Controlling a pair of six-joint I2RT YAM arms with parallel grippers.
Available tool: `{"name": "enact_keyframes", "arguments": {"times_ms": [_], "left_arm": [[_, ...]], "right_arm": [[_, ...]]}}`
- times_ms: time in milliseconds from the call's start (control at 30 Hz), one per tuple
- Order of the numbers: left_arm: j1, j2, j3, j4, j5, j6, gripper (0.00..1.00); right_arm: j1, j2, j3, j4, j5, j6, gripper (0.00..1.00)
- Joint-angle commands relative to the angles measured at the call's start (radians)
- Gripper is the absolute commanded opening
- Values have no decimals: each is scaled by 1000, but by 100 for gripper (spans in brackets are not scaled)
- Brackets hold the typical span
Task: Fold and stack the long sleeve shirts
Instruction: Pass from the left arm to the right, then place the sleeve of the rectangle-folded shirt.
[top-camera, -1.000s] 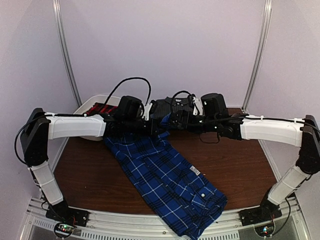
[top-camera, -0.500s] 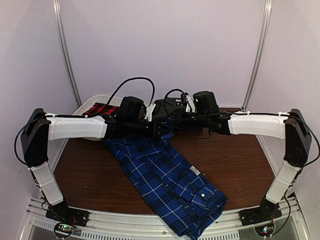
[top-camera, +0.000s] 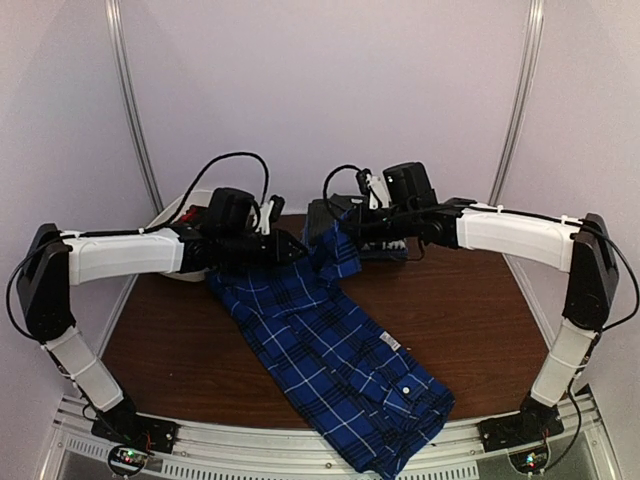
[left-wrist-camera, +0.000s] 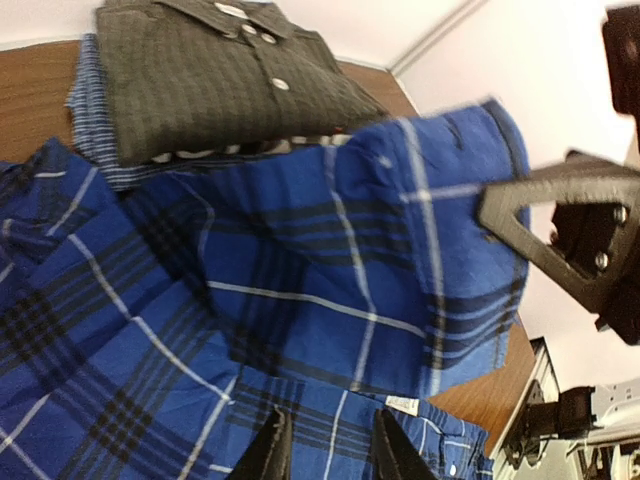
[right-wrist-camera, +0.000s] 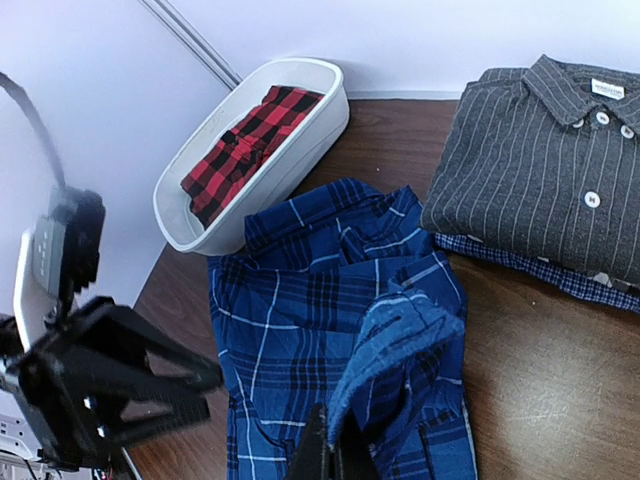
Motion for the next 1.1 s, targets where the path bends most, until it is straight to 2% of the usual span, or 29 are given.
{"name": "enact_keyframes", "arguments": {"times_ms": [0,267,533,767,1067], "left_arm": [[103,-71,-93,-69,-4,-62,28],[223,19,-141,-105,65,-36,21],[281,190,-81,-74,107,-19,18],[313,280,-22,-43,110,-31,17],[336,324,5,-36,98,-38,17]], "right_arm": [[-1,-42,40,-125,17,-140,0],[85,-106,55,-241,6,-258,0],[282,-177,-7,-361,65,-319,0],[423,-208,-144,-409,105,-287,0],[504,-219,-298,-316,86,-181,0]]}}
